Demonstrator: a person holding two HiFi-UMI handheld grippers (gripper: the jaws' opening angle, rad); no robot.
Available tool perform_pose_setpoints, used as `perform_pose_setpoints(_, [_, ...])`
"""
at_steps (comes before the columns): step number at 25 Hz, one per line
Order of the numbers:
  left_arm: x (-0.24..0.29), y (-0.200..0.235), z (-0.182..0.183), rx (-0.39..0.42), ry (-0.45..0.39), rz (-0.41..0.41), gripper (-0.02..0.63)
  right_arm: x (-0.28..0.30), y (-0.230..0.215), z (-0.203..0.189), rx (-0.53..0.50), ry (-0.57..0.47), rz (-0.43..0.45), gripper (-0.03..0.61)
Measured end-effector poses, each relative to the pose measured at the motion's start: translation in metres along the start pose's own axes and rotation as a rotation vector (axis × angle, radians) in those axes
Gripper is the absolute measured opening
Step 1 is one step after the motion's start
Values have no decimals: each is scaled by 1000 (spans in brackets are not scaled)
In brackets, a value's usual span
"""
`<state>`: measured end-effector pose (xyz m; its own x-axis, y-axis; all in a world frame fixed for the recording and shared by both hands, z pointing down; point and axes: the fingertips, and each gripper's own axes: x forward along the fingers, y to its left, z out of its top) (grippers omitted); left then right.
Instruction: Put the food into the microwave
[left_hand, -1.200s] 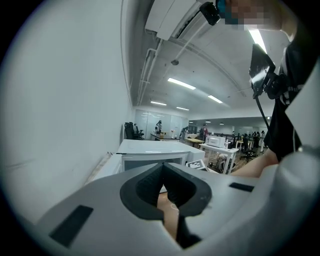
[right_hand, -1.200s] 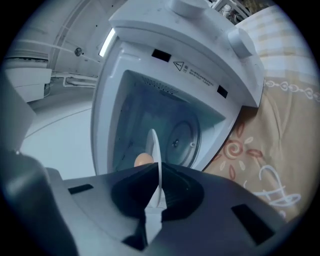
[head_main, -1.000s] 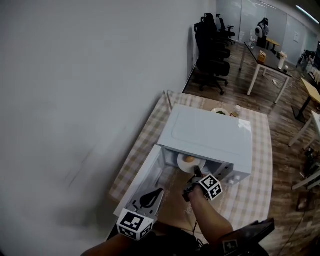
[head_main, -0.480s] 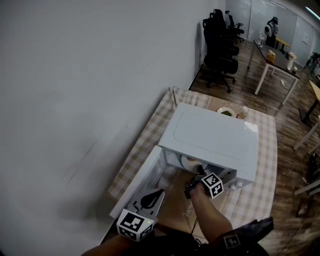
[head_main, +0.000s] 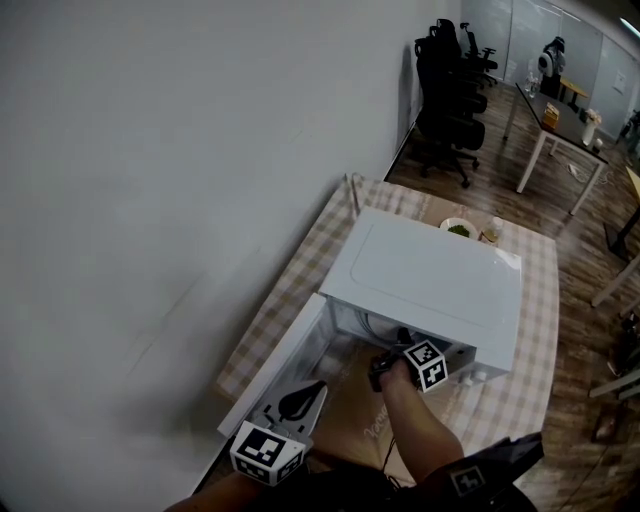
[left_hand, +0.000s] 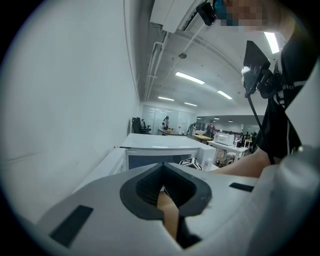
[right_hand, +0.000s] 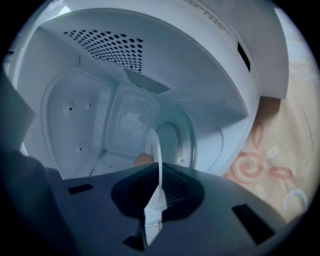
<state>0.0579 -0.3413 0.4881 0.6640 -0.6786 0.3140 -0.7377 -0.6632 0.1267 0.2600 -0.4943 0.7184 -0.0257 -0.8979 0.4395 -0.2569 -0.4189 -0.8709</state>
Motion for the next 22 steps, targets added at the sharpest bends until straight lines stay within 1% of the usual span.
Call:
perform_pose_setpoints(5, [-4,1,0,-3,-1,6,8,1,1,4,-43,-31,-59,17])
perform_pose_setpoints(8, [-7,0,1,-11,-27,-8,9,0,0,6,-60,-47,-92,26])
perform_pose_setpoints(13, [-8,-3,-1,-7,-29,-21,9,0,-2,10,-115,-67,-124,35])
perform_pose_setpoints(17, [-10,-4,-4,-6,-24,-21,9,-2,-1,12,-163,-76,-144,78])
perform_pose_setpoints(20, [-12,-4,-3,-5,-26,-22,9,-4,-4,14,-187,-85,-179,81])
perform_pose_setpoints(22, [-14,-5,-2,3,-29,-27,8,-4,-4,15,-222,-83,-196,94])
